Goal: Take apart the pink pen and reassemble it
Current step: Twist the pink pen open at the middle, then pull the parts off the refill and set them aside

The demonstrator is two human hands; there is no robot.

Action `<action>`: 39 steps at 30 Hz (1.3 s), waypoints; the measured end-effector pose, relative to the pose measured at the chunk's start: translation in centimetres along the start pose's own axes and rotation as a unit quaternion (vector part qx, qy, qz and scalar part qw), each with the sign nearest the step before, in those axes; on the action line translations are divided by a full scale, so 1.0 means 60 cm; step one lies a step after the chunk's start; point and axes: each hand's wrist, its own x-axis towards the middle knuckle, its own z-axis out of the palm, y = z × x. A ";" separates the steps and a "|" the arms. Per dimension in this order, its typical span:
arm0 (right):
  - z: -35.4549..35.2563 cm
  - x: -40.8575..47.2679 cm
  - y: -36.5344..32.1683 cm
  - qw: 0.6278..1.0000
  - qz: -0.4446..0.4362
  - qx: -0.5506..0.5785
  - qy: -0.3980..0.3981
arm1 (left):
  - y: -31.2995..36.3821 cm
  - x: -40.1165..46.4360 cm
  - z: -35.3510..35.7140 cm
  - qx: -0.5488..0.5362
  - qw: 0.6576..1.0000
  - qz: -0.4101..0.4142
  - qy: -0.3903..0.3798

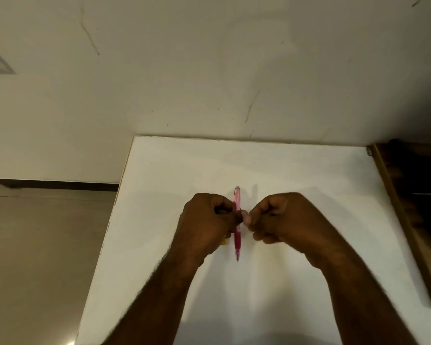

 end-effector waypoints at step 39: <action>0.037 0.025 0.000 0.985 -0.074 0.098 0.123 | 0.013 -0.004 -0.028 0.245 0.955 0.145 0.077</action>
